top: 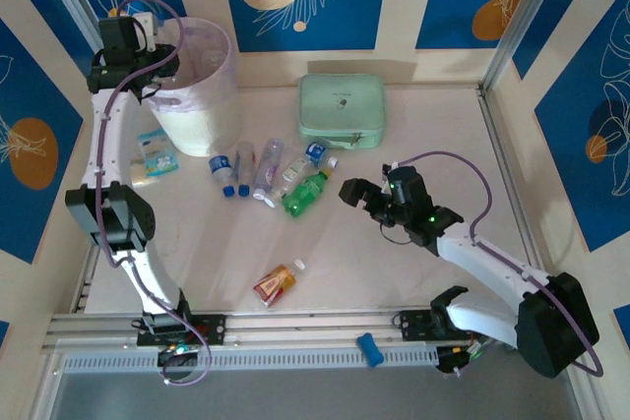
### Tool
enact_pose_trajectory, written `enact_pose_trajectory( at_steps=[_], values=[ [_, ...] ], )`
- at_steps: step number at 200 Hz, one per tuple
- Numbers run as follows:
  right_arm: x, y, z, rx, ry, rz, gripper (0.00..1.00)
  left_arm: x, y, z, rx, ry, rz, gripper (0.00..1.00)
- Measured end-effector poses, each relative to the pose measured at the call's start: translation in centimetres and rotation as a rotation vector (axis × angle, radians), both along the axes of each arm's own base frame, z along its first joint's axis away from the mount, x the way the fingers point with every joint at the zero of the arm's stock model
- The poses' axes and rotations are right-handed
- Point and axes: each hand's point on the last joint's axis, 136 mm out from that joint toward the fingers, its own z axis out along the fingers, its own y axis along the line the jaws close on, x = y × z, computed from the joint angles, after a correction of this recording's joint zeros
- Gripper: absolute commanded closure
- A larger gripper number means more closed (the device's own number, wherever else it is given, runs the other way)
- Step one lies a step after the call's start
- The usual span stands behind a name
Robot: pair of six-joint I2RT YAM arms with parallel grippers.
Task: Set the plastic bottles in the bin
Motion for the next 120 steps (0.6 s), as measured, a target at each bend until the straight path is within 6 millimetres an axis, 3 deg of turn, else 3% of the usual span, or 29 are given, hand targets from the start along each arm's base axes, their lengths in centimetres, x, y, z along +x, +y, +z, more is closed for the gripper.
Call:
enact_pose_trajectory(
  at_steps=[20, 31, 46, 120],
  values=[
    [0.0, -0.2, 0.3, 0.002, -0.006, -0.007, 0.01, 0.0, 0.0, -0.3, -0.014, 0.010, 0.008, 0.35],
    [0.0, -0.3, 0.3, 0.001, -0.008, -0.009, 0.01, -0.1, 0.0, -0.2, -0.008, 0.011, 0.004, 0.15],
    [-0.1, -0.4, 0.3, -0.001, -0.004, -0.010, 0.01, -0.1, 0.0, 0.2, -0.021, 0.004, 0.010, 0.01],
    [-0.1, -0.4, 0.3, -0.002, -0.005, -0.012, 0.01, -0.9, -1.3, 2.6, -0.102, -0.042, -0.027, 0.00]
  ],
)
